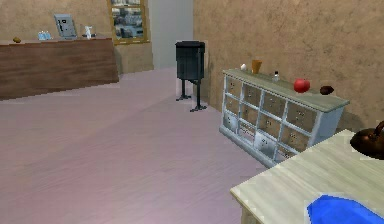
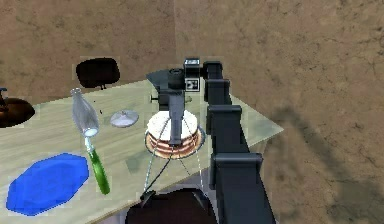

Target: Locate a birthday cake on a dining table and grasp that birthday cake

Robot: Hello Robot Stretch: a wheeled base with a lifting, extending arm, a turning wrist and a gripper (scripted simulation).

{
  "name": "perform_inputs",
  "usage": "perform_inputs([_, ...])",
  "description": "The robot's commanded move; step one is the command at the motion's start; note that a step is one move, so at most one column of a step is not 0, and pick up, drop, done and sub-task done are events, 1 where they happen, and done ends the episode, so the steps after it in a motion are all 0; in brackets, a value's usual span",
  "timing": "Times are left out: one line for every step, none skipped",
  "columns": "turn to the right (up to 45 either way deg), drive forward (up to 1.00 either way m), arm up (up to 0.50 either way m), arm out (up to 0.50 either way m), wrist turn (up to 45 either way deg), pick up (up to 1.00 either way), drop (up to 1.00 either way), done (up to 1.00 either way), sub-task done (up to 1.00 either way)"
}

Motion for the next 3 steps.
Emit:
perform_inputs([0.0, 0.00, 0.00, 0.00, 45.0, 0.00, 0.00, 0.00, 0.00])
perform_inputs([0.0, 0.00, 0.00, 0.00, 45.0, 0.00, 0.00, 0.00, 0.00])
perform_inputs([0.0, 0.00, 0.00, 0.00, 45.0, 0.00, 0.00, 0.00, 0.00])
